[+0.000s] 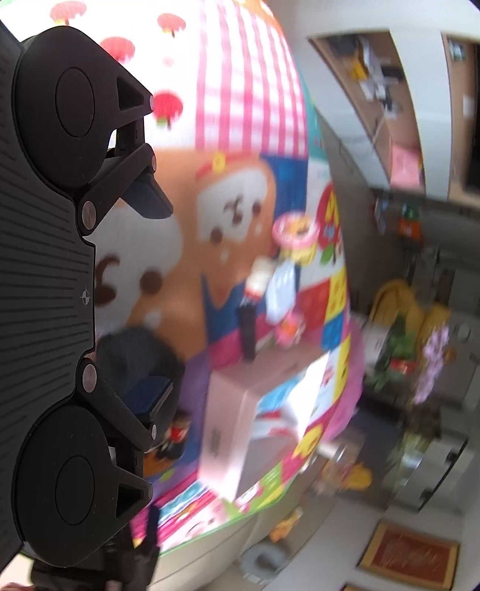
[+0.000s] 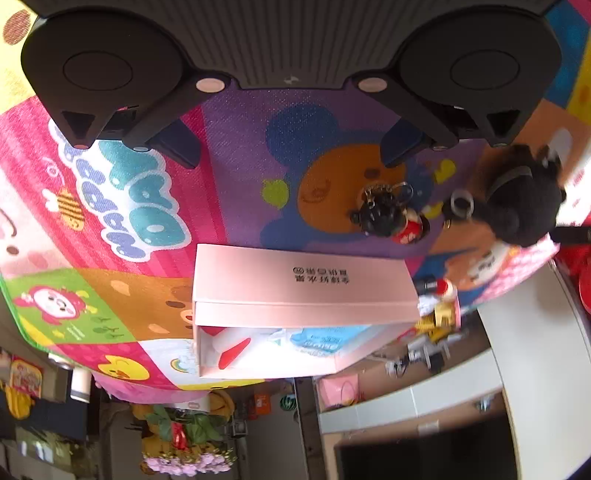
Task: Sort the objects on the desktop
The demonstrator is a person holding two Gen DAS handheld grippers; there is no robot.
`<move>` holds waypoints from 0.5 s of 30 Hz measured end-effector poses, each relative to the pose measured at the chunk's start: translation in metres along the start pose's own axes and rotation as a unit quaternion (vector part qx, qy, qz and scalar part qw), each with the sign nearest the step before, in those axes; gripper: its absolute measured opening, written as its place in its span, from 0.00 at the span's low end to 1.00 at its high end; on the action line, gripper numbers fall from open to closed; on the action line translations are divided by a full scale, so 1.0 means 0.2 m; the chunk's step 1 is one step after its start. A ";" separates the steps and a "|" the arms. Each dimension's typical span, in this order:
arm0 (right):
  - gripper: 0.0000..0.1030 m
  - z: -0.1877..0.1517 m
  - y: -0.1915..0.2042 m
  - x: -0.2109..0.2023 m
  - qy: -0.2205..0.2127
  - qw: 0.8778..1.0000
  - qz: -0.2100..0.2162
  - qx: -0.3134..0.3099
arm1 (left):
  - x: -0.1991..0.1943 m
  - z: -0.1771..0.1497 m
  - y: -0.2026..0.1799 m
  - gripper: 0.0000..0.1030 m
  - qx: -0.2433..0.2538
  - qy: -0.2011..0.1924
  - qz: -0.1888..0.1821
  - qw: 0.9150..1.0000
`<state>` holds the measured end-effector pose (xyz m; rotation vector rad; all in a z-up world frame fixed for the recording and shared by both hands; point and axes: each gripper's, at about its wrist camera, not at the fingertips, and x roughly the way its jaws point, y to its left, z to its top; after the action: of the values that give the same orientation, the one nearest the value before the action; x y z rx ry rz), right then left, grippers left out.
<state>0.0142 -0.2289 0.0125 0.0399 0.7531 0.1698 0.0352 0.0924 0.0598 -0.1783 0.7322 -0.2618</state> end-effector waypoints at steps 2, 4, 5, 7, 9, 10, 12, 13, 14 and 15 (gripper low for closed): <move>1.00 0.00 0.02 0.00 0.003 1.000 -0.003 -0.011 | -0.03 0.01 0.02 0.94 -0.013 -0.009 0.007 1.000; 1.00 -0.01 0.03 -0.01 0.003 1.000 -0.001 -0.018 | -0.07 0.00 0.02 0.94 -0.020 -0.012 0.000 1.000; 1.00 -0.01 0.03 -0.01 0.003 1.000 0.000 -0.021 | -0.09 -0.01 0.02 0.95 -0.019 -0.011 -0.006 1.000; 1.00 -0.01 0.04 -0.01 0.004 1.000 0.000 -0.024 | -0.10 -0.04 -0.02 0.96 -0.012 -0.006 -0.017 1.000; 1.00 0.00 0.03 -0.02 0.001 1.000 0.007 -0.019 | -0.10 -0.08 -0.08 0.97 0.000 0.003 -0.032 0.999; 1.00 0.00 0.03 -0.02 -0.004 1.000 0.011 -0.013 | -0.10 -0.10 -0.12 0.97 0.006 0.010 -0.042 0.999; 1.00 0.02 0.01 -0.04 -0.017 1.000 0.010 0.003 | -0.07 -0.14 -0.20 0.97 0.018 0.021 -0.061 0.998; 1.00 0.03 0.00 -0.05 -0.023 1.000 0.008 0.010 | -0.05 -0.15 -0.25 0.97 0.024 0.023 -0.064 0.997; 0.99 0.04 0.00 -0.06 -0.029 0.999 0.006 0.015 | -0.03 -0.17 -0.30 0.98 0.030 0.021 -0.059 0.998; 0.95 0.05 -0.01 -0.07 -0.035 0.999 0.002 0.016 | -0.01 -0.18 -0.35 0.98 0.038 0.018 -0.043 0.998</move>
<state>0.0123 -0.2320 0.0290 0.0776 0.6867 0.1596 -0.0021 0.0241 0.0523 -0.1340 0.7492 -0.3757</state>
